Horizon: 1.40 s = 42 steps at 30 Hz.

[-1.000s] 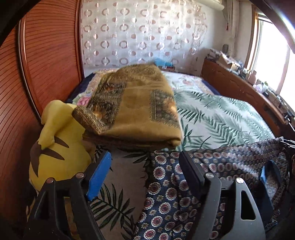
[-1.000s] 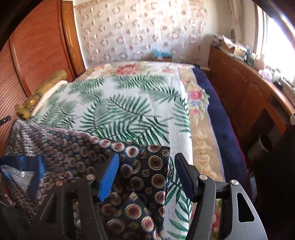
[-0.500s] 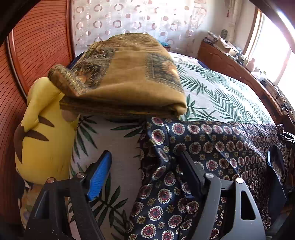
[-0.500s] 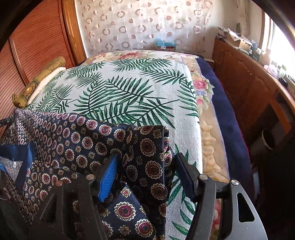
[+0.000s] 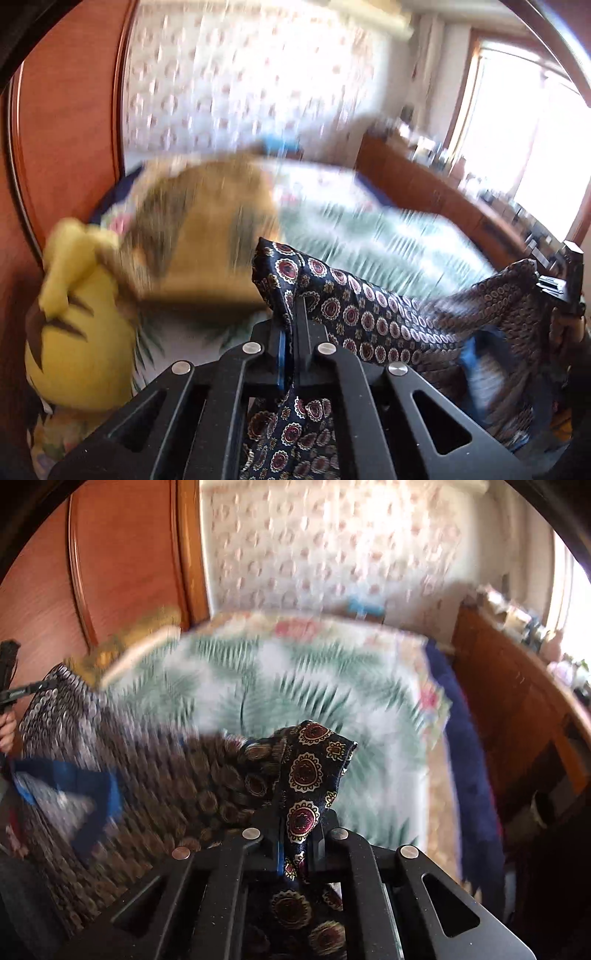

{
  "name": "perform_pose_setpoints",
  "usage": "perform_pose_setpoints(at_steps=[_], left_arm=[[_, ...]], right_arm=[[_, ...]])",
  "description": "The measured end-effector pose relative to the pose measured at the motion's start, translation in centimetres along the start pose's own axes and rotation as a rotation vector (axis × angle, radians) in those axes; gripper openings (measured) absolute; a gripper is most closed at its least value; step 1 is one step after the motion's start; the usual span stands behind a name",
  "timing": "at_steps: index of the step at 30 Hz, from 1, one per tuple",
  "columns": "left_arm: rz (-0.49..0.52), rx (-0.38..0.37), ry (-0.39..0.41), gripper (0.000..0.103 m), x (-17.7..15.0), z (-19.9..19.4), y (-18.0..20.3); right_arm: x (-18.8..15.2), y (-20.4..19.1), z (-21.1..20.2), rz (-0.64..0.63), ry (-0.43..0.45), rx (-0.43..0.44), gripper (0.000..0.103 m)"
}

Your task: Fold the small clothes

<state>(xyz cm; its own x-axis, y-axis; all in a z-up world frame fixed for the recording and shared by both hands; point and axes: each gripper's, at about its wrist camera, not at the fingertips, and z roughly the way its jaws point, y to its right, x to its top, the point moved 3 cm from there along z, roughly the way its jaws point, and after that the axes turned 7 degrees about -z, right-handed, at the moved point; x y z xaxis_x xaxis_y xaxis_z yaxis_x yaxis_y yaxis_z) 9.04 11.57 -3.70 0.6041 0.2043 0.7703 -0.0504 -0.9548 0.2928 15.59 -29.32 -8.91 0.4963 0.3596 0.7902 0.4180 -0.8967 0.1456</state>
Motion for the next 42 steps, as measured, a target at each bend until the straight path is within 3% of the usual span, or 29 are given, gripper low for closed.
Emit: perform_pose_setpoints(at_steps=[2,9,13,16,19,20,21,22,23,28,34,37,42], left_arm=[[0.028,-0.001,0.089,0.003,3.0,-2.2,1.7],[0.051,0.038,0.228,0.003,12.0,-3.0,2.7],[0.057,0.132,0.233,0.003,14.9,0.0,1.4],[0.061,0.156,0.205,0.003,15.6,3.0,0.6],[0.063,0.194,0.129,0.006,15.0,6.5,-0.8],[0.047,0.198,0.092,0.01,14.5,7.8,-1.5],[0.026,0.198,0.063,0.013,14.0,8.7,-2.1],[0.002,0.191,0.038,0.023,13.5,9.4,-2.8],[-0.017,0.179,0.019,0.036,13.0,9.9,-3.3],[0.012,0.186,-0.02,0.071,10.5,10.1,-3.6],[0.041,0.187,-0.028,0.071,7.4,8.1,-2.8],[0.033,0.164,-0.039,0.071,6.0,7.5,-2.5],[0.046,0.151,-0.057,0.071,3.6,7.0,-1.8]], right_arm=[[2.3,0.5,-2.7,-0.002,0.08,-0.029,0.007],[12.2,2.3,-7.7,-0.069,0.232,-0.126,0.007],[16.3,3.0,-6.3,-0.093,0.244,-0.193,0.007],[17.8,3.4,-3.4,-0.088,0.211,-0.227,0.007],[17.8,3.6,0.3,-0.041,0.147,-0.211,0.012],[18.2,2.4,1.7,-0.035,0.118,-0.203,0.017],[17.8,2.2,3.2,-0.028,0.086,-0.202,0.029],[17.5,1.8,4.4,-0.023,0.053,-0.21,0.041],[16.9,1.7,5.7,-0.016,0.013,-0.215,0.044],[14.1,-0.2,8.4,-0.011,-0.069,-0.183,0.046],[12.8,-1.0,7.6,0.01,-0.068,-0.098,0.047],[12.6,1.4,8.0,0.008,-0.069,-0.047,0.047],[12.6,-0.5,10.0,0.006,-0.067,0.051,0.047]])
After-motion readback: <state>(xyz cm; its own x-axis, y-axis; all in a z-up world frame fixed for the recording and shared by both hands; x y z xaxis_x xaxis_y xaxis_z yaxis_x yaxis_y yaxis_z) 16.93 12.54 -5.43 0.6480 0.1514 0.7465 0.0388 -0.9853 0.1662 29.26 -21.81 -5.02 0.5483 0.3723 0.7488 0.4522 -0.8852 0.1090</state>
